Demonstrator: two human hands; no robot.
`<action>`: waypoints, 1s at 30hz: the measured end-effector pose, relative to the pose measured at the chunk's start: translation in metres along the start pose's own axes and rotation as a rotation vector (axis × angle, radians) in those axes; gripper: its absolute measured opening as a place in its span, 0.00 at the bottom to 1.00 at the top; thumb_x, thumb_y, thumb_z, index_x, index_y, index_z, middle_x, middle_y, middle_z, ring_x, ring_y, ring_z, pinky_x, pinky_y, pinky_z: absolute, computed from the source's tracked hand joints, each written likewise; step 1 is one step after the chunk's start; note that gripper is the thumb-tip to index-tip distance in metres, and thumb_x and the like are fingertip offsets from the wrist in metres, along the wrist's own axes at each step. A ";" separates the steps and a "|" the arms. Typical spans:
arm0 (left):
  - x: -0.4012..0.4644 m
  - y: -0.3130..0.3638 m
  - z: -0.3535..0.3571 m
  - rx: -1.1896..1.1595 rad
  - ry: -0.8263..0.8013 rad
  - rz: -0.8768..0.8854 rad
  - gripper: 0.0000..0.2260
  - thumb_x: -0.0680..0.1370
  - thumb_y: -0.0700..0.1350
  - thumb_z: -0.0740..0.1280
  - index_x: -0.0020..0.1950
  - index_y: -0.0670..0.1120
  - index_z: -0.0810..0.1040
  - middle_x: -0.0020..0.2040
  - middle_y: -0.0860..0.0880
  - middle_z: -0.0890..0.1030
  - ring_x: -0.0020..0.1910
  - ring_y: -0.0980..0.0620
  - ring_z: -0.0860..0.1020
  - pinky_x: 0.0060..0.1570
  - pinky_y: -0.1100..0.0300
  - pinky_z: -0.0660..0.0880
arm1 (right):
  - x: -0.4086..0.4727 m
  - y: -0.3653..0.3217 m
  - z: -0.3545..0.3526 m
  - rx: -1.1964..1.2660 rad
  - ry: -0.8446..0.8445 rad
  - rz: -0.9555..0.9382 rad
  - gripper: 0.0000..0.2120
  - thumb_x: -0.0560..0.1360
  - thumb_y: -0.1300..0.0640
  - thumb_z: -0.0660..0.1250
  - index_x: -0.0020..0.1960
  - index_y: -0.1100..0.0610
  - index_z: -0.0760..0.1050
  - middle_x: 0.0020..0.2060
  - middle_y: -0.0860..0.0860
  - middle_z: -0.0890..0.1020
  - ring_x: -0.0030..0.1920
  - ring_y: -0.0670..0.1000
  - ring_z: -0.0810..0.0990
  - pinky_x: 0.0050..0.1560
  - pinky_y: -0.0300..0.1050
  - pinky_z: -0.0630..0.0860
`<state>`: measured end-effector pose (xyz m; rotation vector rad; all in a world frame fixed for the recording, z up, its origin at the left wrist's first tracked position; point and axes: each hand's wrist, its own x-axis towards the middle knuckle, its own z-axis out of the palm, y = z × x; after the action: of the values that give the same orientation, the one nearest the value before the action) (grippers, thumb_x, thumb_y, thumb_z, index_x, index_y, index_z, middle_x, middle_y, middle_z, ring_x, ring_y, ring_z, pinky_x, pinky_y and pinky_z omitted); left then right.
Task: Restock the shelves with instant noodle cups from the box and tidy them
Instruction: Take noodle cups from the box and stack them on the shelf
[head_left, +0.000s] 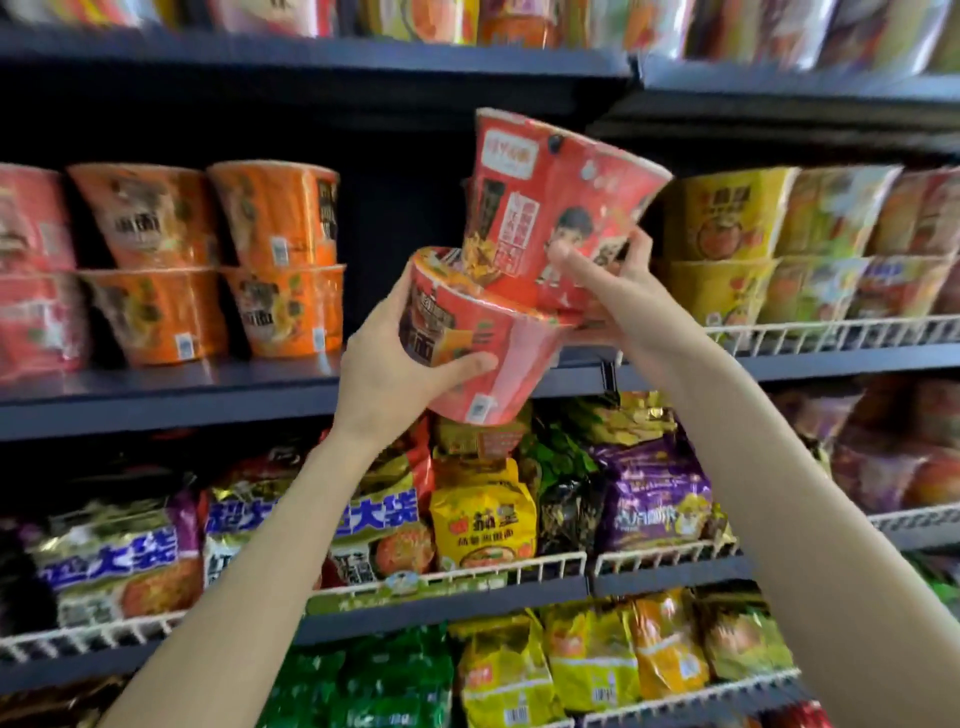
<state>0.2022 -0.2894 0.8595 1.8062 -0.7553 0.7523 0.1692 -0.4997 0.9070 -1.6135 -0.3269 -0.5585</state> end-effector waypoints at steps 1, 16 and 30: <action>0.011 -0.007 0.002 -0.004 0.015 -0.002 0.45 0.60 0.64 0.76 0.74 0.57 0.61 0.60 0.62 0.76 0.59 0.68 0.73 0.60 0.64 0.72 | 0.015 0.000 0.003 -0.014 -0.002 0.001 0.48 0.66 0.41 0.75 0.74 0.45 0.47 0.61 0.47 0.77 0.55 0.50 0.82 0.53 0.57 0.80; 0.124 -0.119 0.032 0.149 0.150 -0.219 0.45 0.63 0.63 0.74 0.74 0.50 0.60 0.61 0.48 0.78 0.59 0.49 0.77 0.59 0.50 0.75 | 0.166 0.053 0.085 -0.024 0.129 0.035 0.48 0.61 0.40 0.78 0.71 0.54 0.57 0.61 0.48 0.77 0.59 0.49 0.77 0.66 0.52 0.71; 0.119 -0.136 0.020 0.332 0.247 -0.379 0.42 0.65 0.63 0.72 0.72 0.46 0.63 0.63 0.42 0.73 0.62 0.41 0.73 0.59 0.47 0.72 | 0.154 0.081 0.112 -0.519 -0.032 -0.049 0.34 0.76 0.46 0.66 0.75 0.54 0.55 0.69 0.56 0.65 0.68 0.56 0.67 0.61 0.45 0.66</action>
<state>0.3831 -0.2847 0.8711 2.0236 -0.1194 0.8580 0.3588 -0.4168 0.9154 -2.1194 -0.2573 -0.6930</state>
